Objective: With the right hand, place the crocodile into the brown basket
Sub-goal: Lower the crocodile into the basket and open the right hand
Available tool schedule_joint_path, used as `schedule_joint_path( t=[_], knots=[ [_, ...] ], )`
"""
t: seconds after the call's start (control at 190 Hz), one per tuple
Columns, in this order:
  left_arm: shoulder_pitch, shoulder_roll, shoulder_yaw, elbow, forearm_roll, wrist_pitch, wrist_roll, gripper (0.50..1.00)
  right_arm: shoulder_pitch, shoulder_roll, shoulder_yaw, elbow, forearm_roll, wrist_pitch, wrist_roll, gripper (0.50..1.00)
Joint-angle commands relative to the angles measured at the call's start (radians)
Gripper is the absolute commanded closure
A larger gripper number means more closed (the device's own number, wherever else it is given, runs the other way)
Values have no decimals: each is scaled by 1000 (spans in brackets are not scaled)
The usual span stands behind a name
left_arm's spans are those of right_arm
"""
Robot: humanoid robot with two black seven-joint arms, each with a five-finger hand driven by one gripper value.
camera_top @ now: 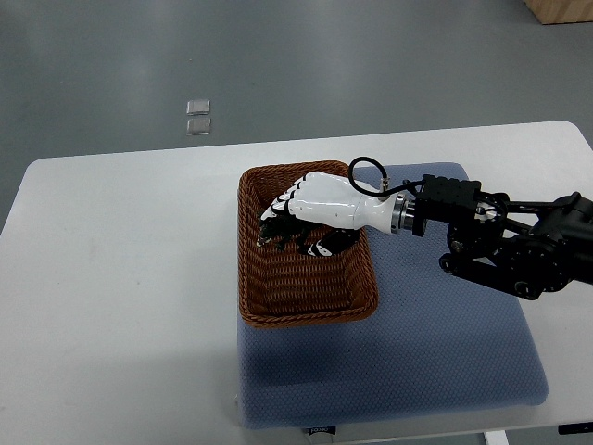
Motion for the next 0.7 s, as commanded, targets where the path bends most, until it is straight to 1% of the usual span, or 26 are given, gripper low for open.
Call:
schedule_joint_path(
  t=[0.0, 0.084, 0.131, 0.168, 0.215, 0.326, 0.494, 0.567, 0.693],
  knots=[
    [0, 0, 0, 0, 0, 0, 0, 500, -5, -1, 3, -19, 0, 0, 0, 758],
    [0, 0, 0, 0, 0, 0, 0, 500, -5, 1, 5, -32, 0, 0, 0, 742],
    [0, 0, 0, 0, 0, 0, 0, 500, -7, 1, 6, -39, 0, 0, 0, 713],
    [0, 0, 0, 0, 0, 0, 0, 500, -7, -1, 8, -40, 0, 1, -2, 707],
    [0, 0, 0, 0, 0, 0, 0, 500, -7, -1, 14, -48, 0, 1, -2, 683],
    [0, 0, 0, 0, 0, 0, 0, 500, -13, -4, 21, -54, 1, 1, -2, 660],
    [0, 0, 0, 0, 0, 0, 0, 500, -23, -6, 57, -54, 1, 5, -2, 634],
    [0, 0, 0, 0, 0, 0, 0, 500, -25, -9, 72, -52, 1, 31, -2, 619],
    [0, 0, 0, 0, 0, 0, 0, 500, -30, -12, 132, -52, 1, 71, -2, 619]
  ],
)
